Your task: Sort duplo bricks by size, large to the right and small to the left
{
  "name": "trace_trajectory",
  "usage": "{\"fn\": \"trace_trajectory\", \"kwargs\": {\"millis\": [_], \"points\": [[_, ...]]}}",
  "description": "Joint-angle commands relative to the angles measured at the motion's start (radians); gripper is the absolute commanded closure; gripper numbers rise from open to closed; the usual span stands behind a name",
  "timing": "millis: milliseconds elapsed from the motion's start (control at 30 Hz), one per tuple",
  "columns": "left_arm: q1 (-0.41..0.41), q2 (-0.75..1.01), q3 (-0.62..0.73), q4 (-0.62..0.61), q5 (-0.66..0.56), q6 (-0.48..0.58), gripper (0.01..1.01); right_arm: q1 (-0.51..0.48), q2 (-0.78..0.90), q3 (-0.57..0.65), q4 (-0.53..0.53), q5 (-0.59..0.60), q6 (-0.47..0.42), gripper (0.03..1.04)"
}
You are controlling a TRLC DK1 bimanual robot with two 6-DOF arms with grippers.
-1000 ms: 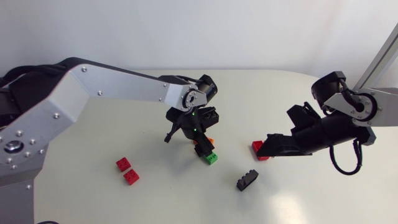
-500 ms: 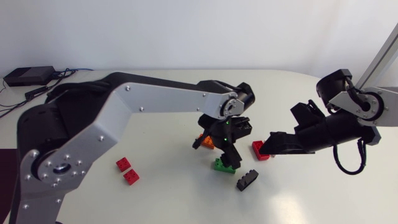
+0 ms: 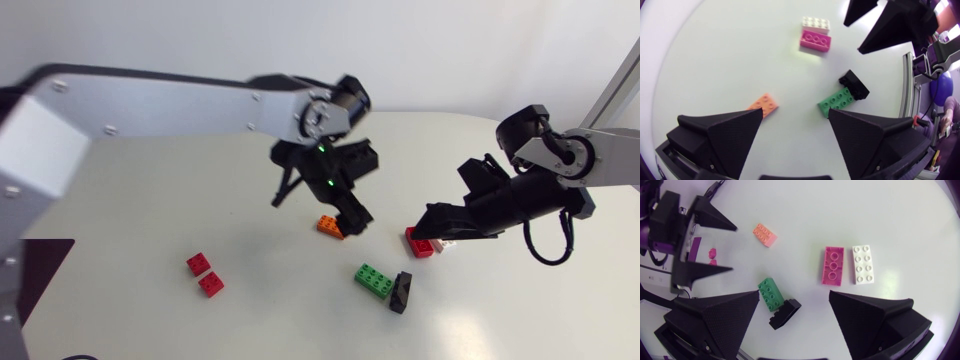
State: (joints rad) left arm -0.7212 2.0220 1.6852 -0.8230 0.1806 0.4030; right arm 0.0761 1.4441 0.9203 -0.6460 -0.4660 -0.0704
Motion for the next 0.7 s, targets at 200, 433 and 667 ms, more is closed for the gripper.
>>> {"fn": "trace_trajectory", "kwargs": {"millis": [200, 433, 667], "points": [[0.18, -0.282, -0.251, 0.081, 0.007, 0.005, 0.051, 0.165, 0.208, 0.175, 0.046, 0.075, 0.012, 0.06], [0.238, -0.402, -0.444, 0.183, -0.043, -0.01, 0.051, 0.264, 0.409, 0.348, 0.045, 0.148, -0.005, 0.06], [0.284, -0.47, -0.533, 0.202, -0.047, -0.01, 0.051, 0.366, 0.561, 0.479, 0.045, 0.273, -0.066, 0.07]]}}
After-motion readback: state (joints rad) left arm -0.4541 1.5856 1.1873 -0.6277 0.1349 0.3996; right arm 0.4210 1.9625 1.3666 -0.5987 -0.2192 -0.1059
